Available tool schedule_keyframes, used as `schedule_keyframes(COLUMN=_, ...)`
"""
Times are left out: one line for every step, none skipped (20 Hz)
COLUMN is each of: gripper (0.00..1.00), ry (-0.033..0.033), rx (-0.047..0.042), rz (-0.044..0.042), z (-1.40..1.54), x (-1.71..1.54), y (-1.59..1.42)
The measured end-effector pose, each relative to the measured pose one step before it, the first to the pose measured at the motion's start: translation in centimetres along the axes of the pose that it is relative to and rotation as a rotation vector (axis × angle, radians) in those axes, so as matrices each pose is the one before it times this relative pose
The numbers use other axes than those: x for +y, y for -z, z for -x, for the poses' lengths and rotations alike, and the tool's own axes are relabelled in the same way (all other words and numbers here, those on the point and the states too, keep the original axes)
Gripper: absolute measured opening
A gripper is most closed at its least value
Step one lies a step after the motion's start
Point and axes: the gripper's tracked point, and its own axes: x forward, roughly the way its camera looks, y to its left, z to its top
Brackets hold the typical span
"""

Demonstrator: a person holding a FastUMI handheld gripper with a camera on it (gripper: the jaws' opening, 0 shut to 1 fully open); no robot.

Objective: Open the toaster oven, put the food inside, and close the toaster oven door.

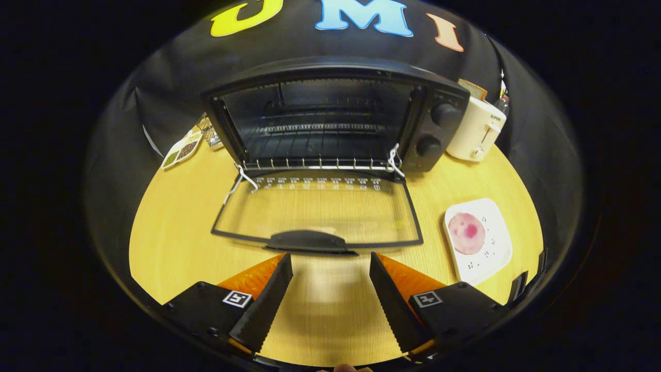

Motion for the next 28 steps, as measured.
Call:
schedule_keyframes(gripper=0.97, ry=0.0063, rx=-0.00408, rz=0.01281, z=0.44, x=-0.731, y=0.274)
schedule_keyframes(gripper=0.97, ry=0.00298, rx=-0.00907, rz=0.0148, z=0.436, x=-0.755, y=-0.068)
schedule_keyframes(gripper=0.97, ry=-0.00146, rx=-0.00815, rz=0.01557, z=0.495, x=-0.809, y=0.044)
schedule_keyframes(gripper=0.97, ry=-0.00368, rx=-0.008, rz=0.01808, z=0.42, x=-0.866, y=0.009)
schedule_keyframes(gripper=0.97, ry=-0.00091, rx=-0.01048, rz=0.02363, z=0.328, x=-0.937, y=0.087)
schedule_keyframes(gripper=0.97, ry=0.00506, rx=-0.00488, rz=0.02804, z=0.581, x=-1.256, y=0.105)
schedule_keyframes(gripper=0.97, ry=0.01026, rx=-0.0033, rz=0.02744, z=0.565, x=-1.457, y=0.203)
schedule_keyframes(gripper=0.97, ry=0.0116, rx=0.00073, rz=0.02199, z=0.481, x=-1.498, y=0.148)
schedule_keyframes(gripper=0.97, ry=0.00595, rx=0.00508, rz=0.01362, z=0.442, x=-1.36, y=0.289)
schedule_keyframes(gripper=0.97, ry=0.00319, rx=0.00011, rz=0.01193, z=0.44, x=-1.417, y=0.002)
schedule_keyframes(gripper=0.97, ry=0.0064, rx=0.00172, rz=0.01341, z=0.259, x=-1.412, y=0.045)
schedule_keyframes(gripper=0.97, ry=0.01033, rx=0.0049, rz=0.00948, z=0.287, x=-1.579, y=0.039)
schedule_keyframes(gripper=0.97, ry=0.01287, rx=0.00427, rz=-0.00026, z=0.068, x=-1.718, y=0.053)
schedule_keyframes(gripper=0.97, ry=0.00914, rx=0.00462, rz=-0.00937, z=0.124, x=-1.599, y=-0.181)
schedule_keyframes(gripper=0.97, ry=0.00567, rx=0.00664, rz=-0.01431, z=-0.092, x=-1.524, y=-0.063)
schedule_keyframes(gripper=0.97, ry=0.00985, rx=0.01081, rz=-0.01611, z=-0.238, x=-1.532, y=-0.085)
schedule_keyframes(gripper=0.97, ry=0.00603, rx=0.01043, rz=-0.01526, z=-0.353, x=-1.39, y=0.067)
schedule_keyframes(gripper=0.98, ry=0.00545, rx=0.01189, rz=-0.01027, z=-0.462, x=-1.242, y=-0.053)
schedule_keyframes(gripper=0.98, ry=0.00414, rx=0.01346, rz=-0.00652, z=-0.565, x=-1.211, y=-0.022)
schedule_keyframes(gripper=0.98, ry=-0.00151, rx=0.01349, rz=-0.00264, z=-0.645, x=-1.139, y=-0.053)
schedule_keyframes(gripper=0.99, ry=-0.00324, rx=0.01343, rz=0.00071, z=-0.652, x=-0.869, y=0.004)
schedule_keyframes(gripper=0.99, ry=-0.00328, rx=0.01354, rz=0.00318, z=-0.669, x=-0.959, y=-0.051)
schedule_keyframes(gripper=0.99, ry=-0.00306, rx=0.0133, rz=0.00339, z=-0.717, x=-0.975, y=0.069)
schedule_keyframes(gripper=0.99, ry=-0.00675, rx=0.01579, rz=0.00171, z=-0.747, x=-0.774, y=0.12)
schedule_keyframes(gripper=0.99, ry=-0.01024, rx=0.01833, rz=-0.00308, z=-0.775, x=-0.585, y=0.274)
schedule_keyframes(gripper=0.99, ry=-0.01366, rx=0.02265, rz=-0.00477, z=-0.79, x=-0.474, y=0.201)
schedule_keyframes(gripper=0.99, ry=-0.01234, rx=0.02205, rz=-0.00315, z=-0.868, x=-0.432, y=0.324)
schedule_keyframes(gripper=0.97, ry=-0.01249, rx=0.02081, rz=-0.00134, z=-0.801, x=-0.39, y=0.186)
